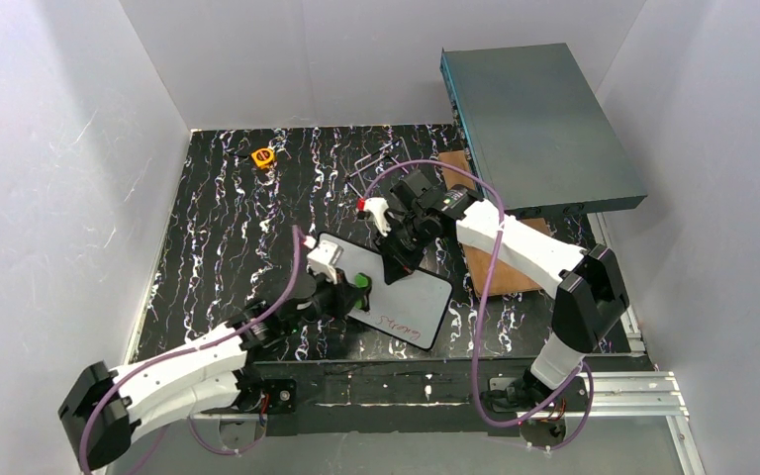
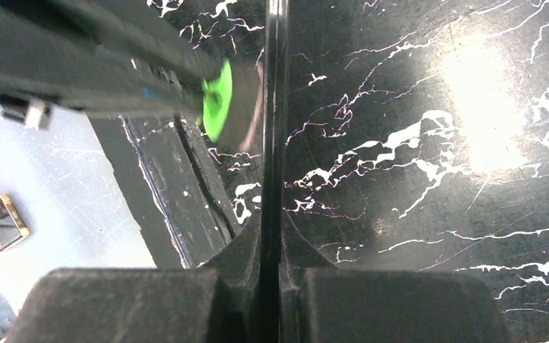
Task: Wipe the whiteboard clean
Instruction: Erase the center of the board with the whiteboard.
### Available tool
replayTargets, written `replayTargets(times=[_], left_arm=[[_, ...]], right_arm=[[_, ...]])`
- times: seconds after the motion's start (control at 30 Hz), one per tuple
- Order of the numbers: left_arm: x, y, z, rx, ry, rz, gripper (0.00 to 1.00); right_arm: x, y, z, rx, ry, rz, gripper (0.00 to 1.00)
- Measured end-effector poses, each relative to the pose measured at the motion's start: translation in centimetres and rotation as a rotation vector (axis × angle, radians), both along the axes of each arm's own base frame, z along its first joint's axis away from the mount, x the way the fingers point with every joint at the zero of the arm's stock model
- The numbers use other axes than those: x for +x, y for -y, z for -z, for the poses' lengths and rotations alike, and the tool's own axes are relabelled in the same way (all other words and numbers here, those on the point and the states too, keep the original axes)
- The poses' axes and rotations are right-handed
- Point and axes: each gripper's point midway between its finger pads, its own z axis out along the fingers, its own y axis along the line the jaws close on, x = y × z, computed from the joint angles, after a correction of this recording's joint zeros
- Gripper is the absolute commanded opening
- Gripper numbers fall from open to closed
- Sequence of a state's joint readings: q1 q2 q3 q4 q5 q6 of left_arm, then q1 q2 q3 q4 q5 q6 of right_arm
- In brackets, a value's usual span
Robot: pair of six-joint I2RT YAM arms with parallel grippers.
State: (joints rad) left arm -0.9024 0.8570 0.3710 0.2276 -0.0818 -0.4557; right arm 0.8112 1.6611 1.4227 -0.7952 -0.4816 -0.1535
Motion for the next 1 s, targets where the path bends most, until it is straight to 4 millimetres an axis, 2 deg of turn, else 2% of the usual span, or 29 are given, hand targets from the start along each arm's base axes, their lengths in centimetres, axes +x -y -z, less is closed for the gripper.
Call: replayTargets(times=[0.17,0.27,0.33,0.43,0.53,0.73,1.0], left_arm=[[1.9,-4.6,-2.4,-0.017,0.072,-0.188,0.0],[2.7,-7.1,-3.1,-0.023,0.085,-0.272,0.0],[3.1,-8.5,-2.7,-0.004,0.073,-0.317,0.0],[3.4,-9.9,-0.9,0.048,0.014,-0.353,0.0],[3.3,-10.3,0.8,0.085,-0.052,-0.353,0.0],[3.2,-10.1,1.1,0.05,-0.056,-0.331,0.0],[2.6,-10.5,3.7,0.057,-0.069,-0.333,0.0]], right_arm=[[0.1,-0.4,-0.1,-0.005,0.007,-0.027,0.01],[0.4,-0.8,-0.2,-0.007,0.013,-0.038,0.01],[0.5,-0.8,-0.2,-0.009,0.015,-0.044,0.01],[0.6,-0.7,-0.4,-0.013,0.029,-0.06,0.01],[0.7,-0.6,-0.4,-0.017,0.039,-0.081,0.01],[0.7,-0.3,-0.4,-0.019,0.039,-0.103,0.01],[0.5,0.1,-0.5,-0.015,0.018,-0.11,0.01]])
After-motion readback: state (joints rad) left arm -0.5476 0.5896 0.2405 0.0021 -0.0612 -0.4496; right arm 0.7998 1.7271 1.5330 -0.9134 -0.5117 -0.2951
